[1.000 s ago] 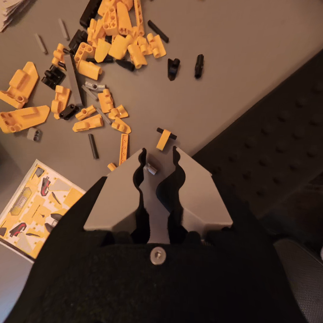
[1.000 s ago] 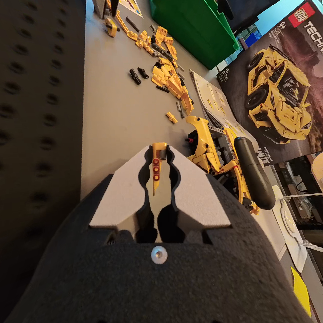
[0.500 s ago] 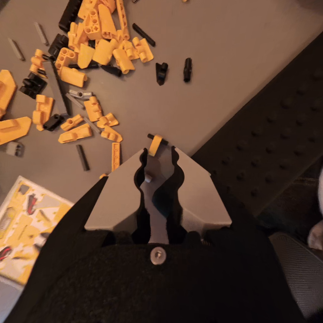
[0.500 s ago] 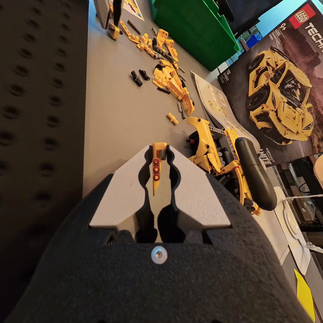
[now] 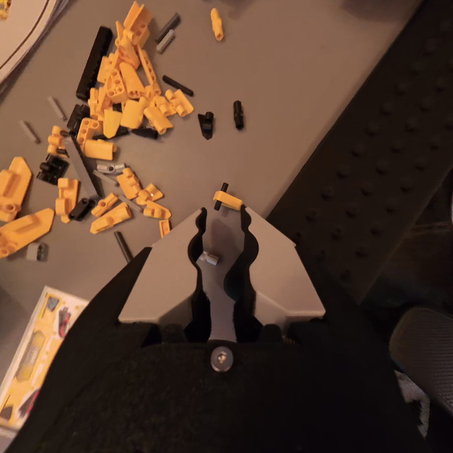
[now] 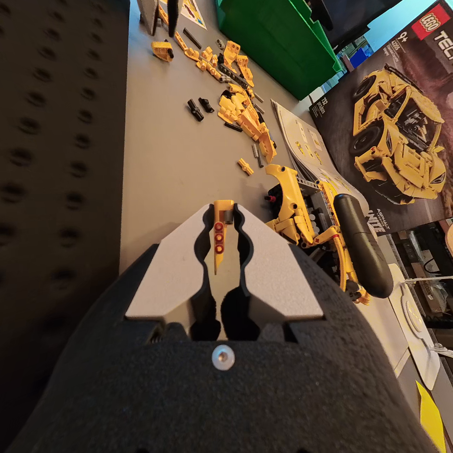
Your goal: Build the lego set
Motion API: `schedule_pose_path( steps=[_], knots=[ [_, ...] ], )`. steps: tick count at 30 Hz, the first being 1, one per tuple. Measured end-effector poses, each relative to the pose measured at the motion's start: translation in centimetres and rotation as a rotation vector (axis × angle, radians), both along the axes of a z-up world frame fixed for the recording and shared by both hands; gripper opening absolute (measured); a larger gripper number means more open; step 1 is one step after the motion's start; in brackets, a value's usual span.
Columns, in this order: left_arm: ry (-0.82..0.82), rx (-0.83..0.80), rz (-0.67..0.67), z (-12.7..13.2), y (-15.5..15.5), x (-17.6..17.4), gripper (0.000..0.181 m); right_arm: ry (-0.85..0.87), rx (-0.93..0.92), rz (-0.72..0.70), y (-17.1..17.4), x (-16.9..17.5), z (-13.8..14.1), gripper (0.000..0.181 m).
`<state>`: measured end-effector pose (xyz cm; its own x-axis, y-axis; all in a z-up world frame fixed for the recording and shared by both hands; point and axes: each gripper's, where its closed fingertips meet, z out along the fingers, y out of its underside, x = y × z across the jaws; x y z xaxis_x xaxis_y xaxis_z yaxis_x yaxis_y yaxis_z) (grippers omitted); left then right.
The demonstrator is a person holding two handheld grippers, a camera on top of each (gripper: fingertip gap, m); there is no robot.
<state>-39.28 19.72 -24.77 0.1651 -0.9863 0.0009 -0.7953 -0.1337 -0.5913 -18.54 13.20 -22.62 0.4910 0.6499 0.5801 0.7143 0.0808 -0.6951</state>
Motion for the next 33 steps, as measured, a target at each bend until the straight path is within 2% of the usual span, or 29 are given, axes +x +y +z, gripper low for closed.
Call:
schedule_pose_path(
  steps=[5, 12, 14, 15, 20, 23, 26, 29, 31, 33],
  knots=[
    [-0.185, -0.233, -0.073, 1.4, -0.4, 1.5, 0.037, -0.007, -0.001, 0.0, -0.1, 0.0, -0.1, 0.014],
    [-0.082, -0.194, -0.194, -0.7, -0.3, 1.3, 0.04, -0.005, -0.007, -0.004, 0.0, 0.1, -0.2, 0.014],
    [-0.07, -0.179, -0.207, -1.0, -0.3, 1.3, 0.031, -0.005, -0.008, -0.002, 0.0, 0.1, -0.2, 0.014],
    [-0.068, -0.187, -0.217, -1.0, -0.5, 1.2, 0.026, -0.005, -0.009, -0.001, 0.0, 0.1, -0.3, 0.014],
    [-0.044, -0.153, -0.173, -1.1, -0.5, 1.3, 0.025, 0.0, -0.005, -0.003, 0.0, 0.1, -0.1, 0.014],
    [-0.133, -0.098, -0.161, 0.8, -1.8, 4.6, 0.025, 0.034, -0.007, 0.001, 0.1, -0.2, 0.3, 0.014],
    [-0.148, 0.087, -0.19, 2.2, -4.2, 9.4, 0.025, 0.159, -0.05, 0.039, -0.2, -1.4, 1.7, 0.014],
    [-0.15, 0.427, -0.24, 3.0, -5.7, 13.5, 0.025, 0.254, -0.175, 0.058, -0.9, -2.8, 1.8, 0.014],
    [-0.122, 0.694, -0.307, 3.1, -6.3, 15.2, 0.025, 0.27, -0.276, 0.024, -1.0, -2.9, 1.1, 0.014],
    [-0.106, 0.873, -0.38, 3.2, -7.1, 16.4, 0.025, 0.282, -0.299, 0.029, -1.1, -2.9, 1.0, 0.014]
  ],
)
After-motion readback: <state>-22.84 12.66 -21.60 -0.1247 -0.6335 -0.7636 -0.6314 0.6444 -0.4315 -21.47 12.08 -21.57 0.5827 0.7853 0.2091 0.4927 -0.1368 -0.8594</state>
